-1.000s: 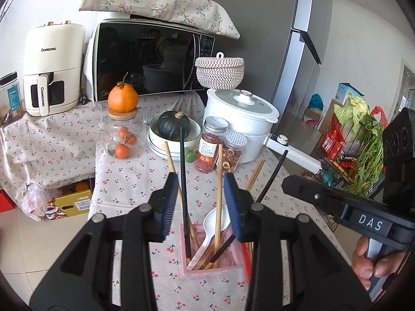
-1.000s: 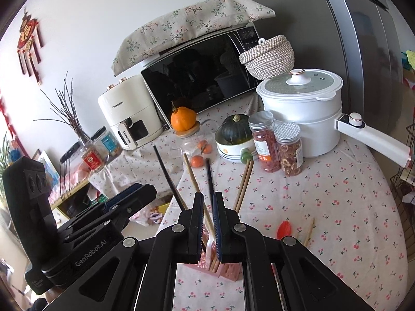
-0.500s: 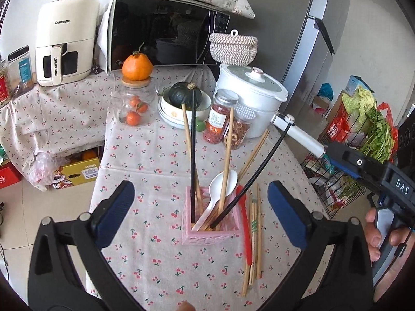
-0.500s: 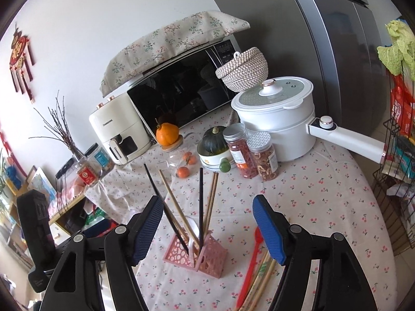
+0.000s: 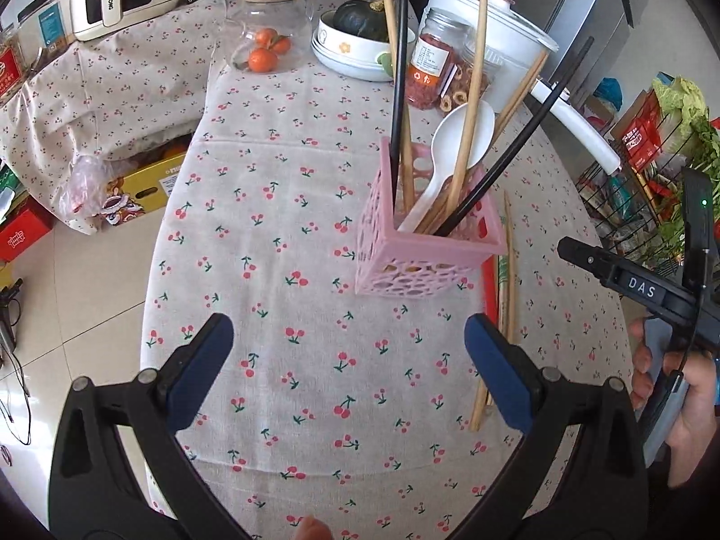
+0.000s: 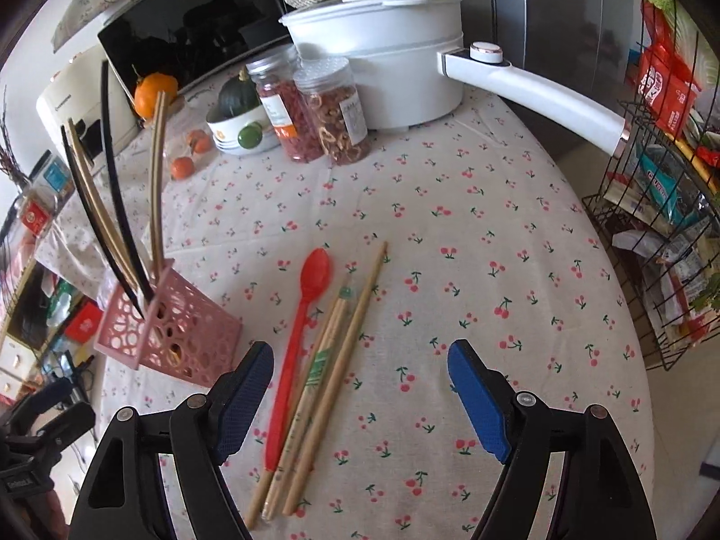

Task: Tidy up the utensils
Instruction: 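Grasp a wooden chopstick with the right gripper while the left gripper moves toward the wrapped chopsticks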

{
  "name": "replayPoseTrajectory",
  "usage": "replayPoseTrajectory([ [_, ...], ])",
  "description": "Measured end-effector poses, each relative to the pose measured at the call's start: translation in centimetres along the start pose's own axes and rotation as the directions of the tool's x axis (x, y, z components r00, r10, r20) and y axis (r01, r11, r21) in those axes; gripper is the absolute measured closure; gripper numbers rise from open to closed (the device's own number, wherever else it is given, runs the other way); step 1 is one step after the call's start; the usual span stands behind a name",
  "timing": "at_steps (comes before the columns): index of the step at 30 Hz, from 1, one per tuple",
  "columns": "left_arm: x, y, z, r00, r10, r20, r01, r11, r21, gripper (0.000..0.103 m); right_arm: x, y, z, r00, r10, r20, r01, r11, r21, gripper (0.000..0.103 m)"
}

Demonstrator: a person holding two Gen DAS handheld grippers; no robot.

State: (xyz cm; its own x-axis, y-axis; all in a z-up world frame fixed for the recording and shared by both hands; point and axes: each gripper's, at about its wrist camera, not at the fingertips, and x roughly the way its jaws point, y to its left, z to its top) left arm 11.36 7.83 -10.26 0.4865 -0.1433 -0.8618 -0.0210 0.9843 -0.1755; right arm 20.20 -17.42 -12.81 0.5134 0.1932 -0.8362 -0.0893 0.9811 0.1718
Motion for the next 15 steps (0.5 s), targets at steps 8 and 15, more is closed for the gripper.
replayPoseTrajectory([
  [8, 0.2, -0.4, -0.2, 1.000, 0.006, -0.003, -0.006, 1.000, 0.026, 0.001, 4.4, -0.5, 0.0, 0.997, -0.053, -0.061, 0.051, 0.998, -0.023, 0.025],
  [15, 0.3, -0.2, -0.1, 0.999, 0.033, 0.014, -0.033, 0.999, 0.033, 0.001, 6.9, 0.0, 0.6, 0.994, -0.027, -0.110, 0.026, 1.000, -0.013, 0.058],
])
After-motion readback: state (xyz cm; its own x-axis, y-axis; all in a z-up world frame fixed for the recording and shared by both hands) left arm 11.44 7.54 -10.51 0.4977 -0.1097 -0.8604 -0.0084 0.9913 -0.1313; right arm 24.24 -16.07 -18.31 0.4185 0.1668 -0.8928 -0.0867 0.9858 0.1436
